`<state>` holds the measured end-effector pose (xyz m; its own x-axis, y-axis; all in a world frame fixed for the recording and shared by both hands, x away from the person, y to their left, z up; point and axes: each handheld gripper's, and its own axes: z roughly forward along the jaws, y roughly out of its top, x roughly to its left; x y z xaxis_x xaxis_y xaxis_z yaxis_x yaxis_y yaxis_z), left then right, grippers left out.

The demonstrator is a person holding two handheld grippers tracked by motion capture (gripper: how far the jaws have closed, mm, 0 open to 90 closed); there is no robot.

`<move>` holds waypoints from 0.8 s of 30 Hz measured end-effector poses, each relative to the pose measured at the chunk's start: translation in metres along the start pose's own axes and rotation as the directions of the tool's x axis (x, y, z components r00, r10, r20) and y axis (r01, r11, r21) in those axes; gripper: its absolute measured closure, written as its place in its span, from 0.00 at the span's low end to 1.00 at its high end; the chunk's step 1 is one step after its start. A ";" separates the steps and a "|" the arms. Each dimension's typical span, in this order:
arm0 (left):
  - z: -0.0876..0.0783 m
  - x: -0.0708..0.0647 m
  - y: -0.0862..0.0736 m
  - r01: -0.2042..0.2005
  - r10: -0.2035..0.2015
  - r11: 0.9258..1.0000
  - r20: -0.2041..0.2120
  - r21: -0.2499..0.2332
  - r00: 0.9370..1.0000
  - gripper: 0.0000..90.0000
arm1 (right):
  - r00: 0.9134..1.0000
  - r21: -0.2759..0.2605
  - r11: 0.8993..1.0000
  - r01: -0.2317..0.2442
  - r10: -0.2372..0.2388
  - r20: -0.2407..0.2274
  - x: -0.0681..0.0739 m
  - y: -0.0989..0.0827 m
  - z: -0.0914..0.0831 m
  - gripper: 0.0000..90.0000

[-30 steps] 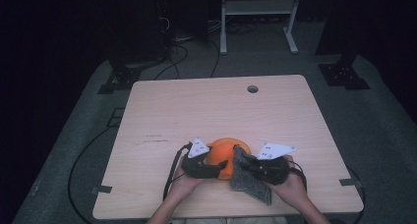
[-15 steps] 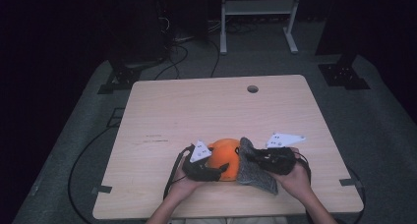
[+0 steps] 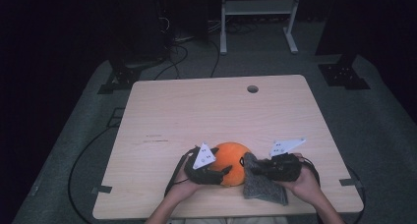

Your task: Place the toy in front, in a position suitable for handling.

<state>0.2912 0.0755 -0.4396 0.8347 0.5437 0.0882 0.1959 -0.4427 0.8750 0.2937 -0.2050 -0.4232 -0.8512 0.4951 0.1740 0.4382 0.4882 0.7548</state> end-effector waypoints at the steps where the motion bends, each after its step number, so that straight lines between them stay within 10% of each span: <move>1: -0.001 0.000 -0.001 -0.001 0.001 1.000 0.002 -0.001 1.000 0.31 | 1.000 -0.015 1.000 0.000 0.000 0.005 0.001 0.003 -0.002 0.84; 8: -0.002 0.006 -0.005 0.052 -0.052 0.999 0.017 -0.002 0.998 0.32 | 0.999 -0.088 0.996 -0.020 0.023 0.035 0.000 0.015 0.003 0.83; 12: -0.007 0.009 0.000 0.051 -0.049 0.998 0.041 -0.041 0.998 0.24 | 0.999 -0.054 0.998 -0.041 0.042 0.013 -0.002 0.005 0.006 0.84; 15: -0.012 0.014 0.003 0.125 -0.121 0.987 0.048 -0.099 0.992 0.19 | 1.000 -0.021 1.000 -0.013 0.013 0.028 0.003 0.000 0.005 0.84; 24: 0.000 0.007 0.002 0.109 -0.109 0.994 0.005 0.002 0.994 0.26 | 1.000 0.023 1.000 0.021 -0.022 0.016 0.005 -0.002 0.005 0.84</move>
<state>0.2969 0.0787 -0.4374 0.8112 0.5847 -0.0099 0.2863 -0.3824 0.8785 0.2898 -0.2000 -0.4272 -0.8557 0.4959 0.1475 0.4265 0.5147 0.7437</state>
